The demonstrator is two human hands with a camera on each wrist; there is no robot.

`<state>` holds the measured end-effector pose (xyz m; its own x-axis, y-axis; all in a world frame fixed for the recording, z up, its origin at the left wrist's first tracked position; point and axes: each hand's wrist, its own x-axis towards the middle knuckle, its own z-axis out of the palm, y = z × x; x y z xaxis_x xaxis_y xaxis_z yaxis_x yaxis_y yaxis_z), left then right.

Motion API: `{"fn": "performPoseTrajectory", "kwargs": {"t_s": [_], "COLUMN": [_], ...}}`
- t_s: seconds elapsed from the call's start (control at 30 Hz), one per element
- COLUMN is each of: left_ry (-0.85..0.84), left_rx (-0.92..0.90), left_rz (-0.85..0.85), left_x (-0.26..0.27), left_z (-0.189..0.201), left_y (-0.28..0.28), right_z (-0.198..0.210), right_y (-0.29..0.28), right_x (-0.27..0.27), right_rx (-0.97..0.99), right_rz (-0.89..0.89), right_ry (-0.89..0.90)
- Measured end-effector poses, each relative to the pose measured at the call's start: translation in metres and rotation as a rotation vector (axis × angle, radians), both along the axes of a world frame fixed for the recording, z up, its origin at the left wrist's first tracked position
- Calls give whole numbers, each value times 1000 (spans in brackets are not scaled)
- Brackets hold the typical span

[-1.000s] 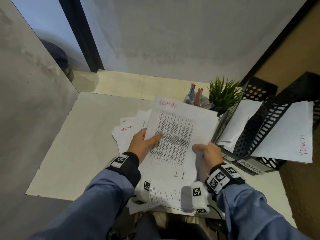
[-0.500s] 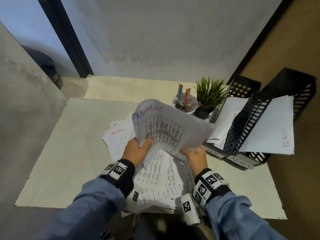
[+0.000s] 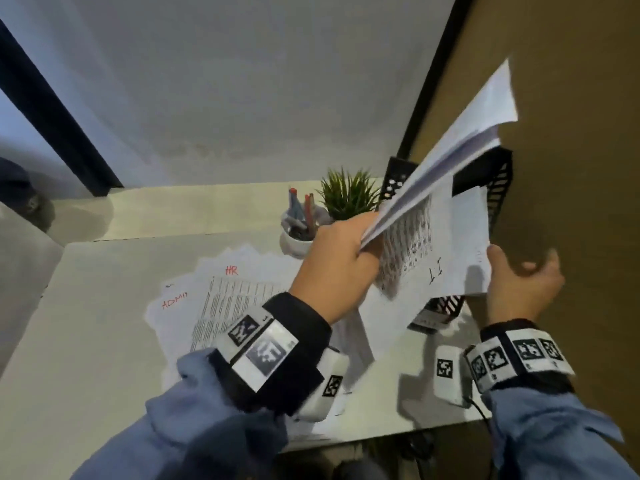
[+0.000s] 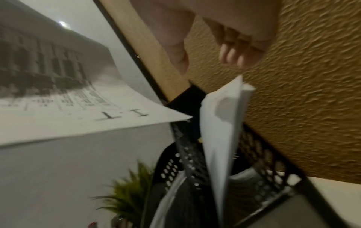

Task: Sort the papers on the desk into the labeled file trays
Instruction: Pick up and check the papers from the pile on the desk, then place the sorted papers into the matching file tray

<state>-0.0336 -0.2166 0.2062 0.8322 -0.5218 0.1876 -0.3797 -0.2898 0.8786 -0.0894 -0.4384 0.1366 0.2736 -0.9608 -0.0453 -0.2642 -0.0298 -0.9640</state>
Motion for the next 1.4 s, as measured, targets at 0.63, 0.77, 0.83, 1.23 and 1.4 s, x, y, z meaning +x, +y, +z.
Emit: {"fn": "performPoseTrajectory", "kwargs": {"t_s": [0.63, 0.77, 0.83, 1.23, 1.4], "left_ry": [36, 178, 222, 216, 236], "left_rx": [242, 172, 293, 173, 57], "left_rz": [84, 65, 49, -13, 272], "left_x": [-26, -23, -20, -14, 6], "left_z": [-68, -88, -98, -94, -127], "left_y": [-161, -175, -178, -125, -11], "right_z": [35, 29, 23, 17, 32], "right_y": [-27, -36, -38, -28, 15], "right_x": [-7, -2, -2, 1, 5], "right_rx": [-3, -333, -412, -328, -648], "right_rz": [443, 464, 462, 457, 487], "right_ry": [460, 118, 138, 278, -20]}}
